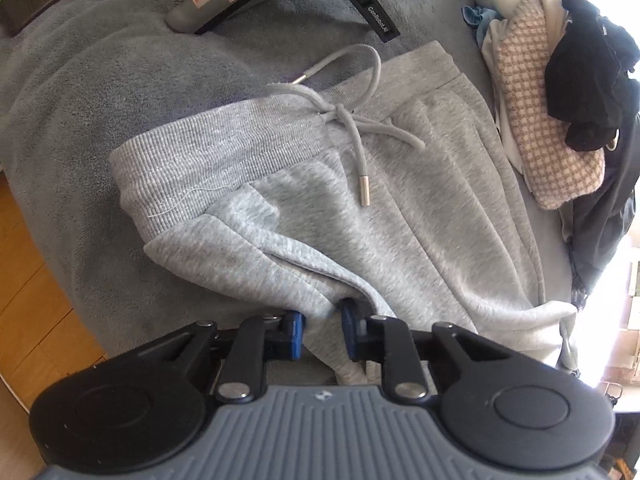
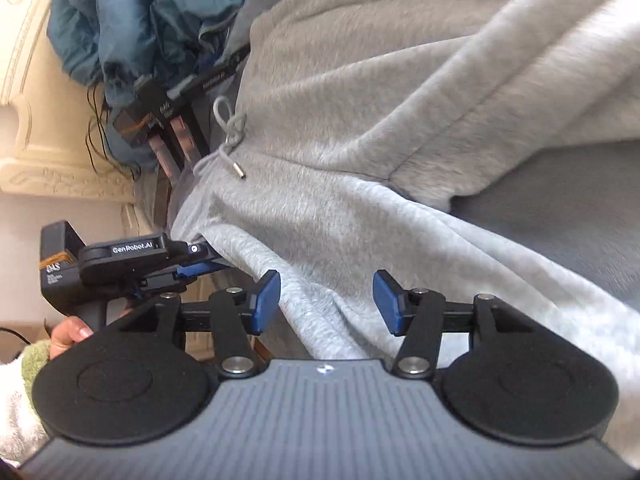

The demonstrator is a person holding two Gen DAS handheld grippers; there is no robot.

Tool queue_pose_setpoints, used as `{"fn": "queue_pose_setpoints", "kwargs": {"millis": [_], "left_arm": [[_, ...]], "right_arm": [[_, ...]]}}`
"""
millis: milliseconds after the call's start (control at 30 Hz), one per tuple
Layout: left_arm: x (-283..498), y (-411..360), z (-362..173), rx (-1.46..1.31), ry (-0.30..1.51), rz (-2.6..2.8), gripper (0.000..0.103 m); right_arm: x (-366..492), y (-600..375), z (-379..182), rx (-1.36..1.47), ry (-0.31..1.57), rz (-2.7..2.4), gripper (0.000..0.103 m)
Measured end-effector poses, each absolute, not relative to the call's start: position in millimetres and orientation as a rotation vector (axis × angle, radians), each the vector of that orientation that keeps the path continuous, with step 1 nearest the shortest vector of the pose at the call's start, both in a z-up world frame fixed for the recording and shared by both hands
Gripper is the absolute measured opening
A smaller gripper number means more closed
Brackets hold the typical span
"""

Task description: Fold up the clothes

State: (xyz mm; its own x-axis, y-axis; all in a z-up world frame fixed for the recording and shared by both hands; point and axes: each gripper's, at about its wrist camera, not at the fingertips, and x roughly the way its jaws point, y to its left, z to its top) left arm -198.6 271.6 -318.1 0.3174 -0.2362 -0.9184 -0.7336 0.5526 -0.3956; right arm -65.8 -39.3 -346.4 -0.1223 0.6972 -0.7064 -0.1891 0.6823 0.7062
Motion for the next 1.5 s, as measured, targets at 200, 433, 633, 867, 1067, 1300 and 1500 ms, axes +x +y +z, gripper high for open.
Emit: {"fn": "queue_pose_setpoints", "kwargs": {"millis": [200,433,633,867,1067,1300,1500], "left_arm": [[-206,274,-296,-0.913,1.327,0.471,0.009],[-219,278,-298,-0.843,1.485,0.561,0.006],[-213,288,-278,-0.924,1.466,0.578,0.005],[-191,289,-253,-0.990,1.402,0.555,0.005],[-175,284,-250,-1.077,1.359,0.572,0.005],[-162,281,-248,-1.104,1.345,0.595,0.005],[-159,280,-249,-1.097,1.350,0.607,0.005]], "right_arm": [[-140,-143,-358,0.818,1.573,0.457,0.060],[-255,-233,-393,1.166,1.542,-0.045,0.060],[-306,-272,-415,1.368,1.303,-0.301,0.060],[-343,-286,-426,1.643,0.928,-0.405,0.060],[-367,-288,-450,1.795,0.763,-0.499,0.060],[-371,-292,-467,1.891,0.643,-0.488,0.061],[-383,-297,-454,1.878,0.532,-0.433,0.060]]}}
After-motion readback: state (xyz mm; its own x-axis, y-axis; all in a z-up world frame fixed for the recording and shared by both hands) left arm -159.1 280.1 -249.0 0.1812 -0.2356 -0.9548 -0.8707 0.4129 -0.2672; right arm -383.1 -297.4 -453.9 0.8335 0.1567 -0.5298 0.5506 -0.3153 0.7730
